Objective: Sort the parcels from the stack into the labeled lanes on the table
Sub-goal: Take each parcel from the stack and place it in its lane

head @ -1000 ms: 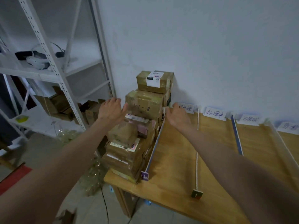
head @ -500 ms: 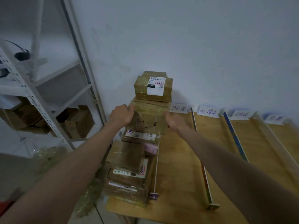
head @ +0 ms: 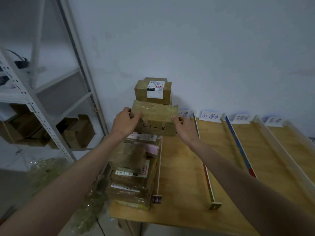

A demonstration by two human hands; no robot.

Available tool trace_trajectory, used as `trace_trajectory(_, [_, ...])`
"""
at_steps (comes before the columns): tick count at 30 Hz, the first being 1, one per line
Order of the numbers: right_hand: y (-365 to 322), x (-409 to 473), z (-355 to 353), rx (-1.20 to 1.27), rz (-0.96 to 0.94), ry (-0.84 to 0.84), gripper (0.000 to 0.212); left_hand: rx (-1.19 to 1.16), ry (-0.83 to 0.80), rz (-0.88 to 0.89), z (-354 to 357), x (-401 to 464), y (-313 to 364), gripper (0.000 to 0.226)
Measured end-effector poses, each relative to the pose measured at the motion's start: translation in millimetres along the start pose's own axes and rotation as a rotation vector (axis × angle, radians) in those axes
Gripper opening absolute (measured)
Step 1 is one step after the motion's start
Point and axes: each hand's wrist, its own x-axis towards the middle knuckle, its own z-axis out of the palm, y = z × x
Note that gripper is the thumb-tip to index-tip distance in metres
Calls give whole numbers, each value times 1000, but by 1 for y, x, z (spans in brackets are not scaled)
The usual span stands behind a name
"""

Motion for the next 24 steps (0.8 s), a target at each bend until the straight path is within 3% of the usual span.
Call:
trace_trajectory(7, [53, -59, -48, 287, -38, 76, 38, -275, -22, -15, 16, -42, 57, 49])
trace_trajectory(10, [71, -78, -69, 318, -42, 61, 49, -281, -77, 4, 34, -51, 77, 59])
trace_trajectory(13, [85, -87, -91, 371, -24, 30, 57, -318, -135, 30, 51, -60, 90, 51])
trace_trajectory(17, [93, -87, -121, 476, 118, 53, 51, -407, -256, 63, 63, -65, 93, 50])
trace_trajectory(24, [100, -83, -157, 356, 261, -273, 45, -399, -402, 150, 76, -71, 100, 42])
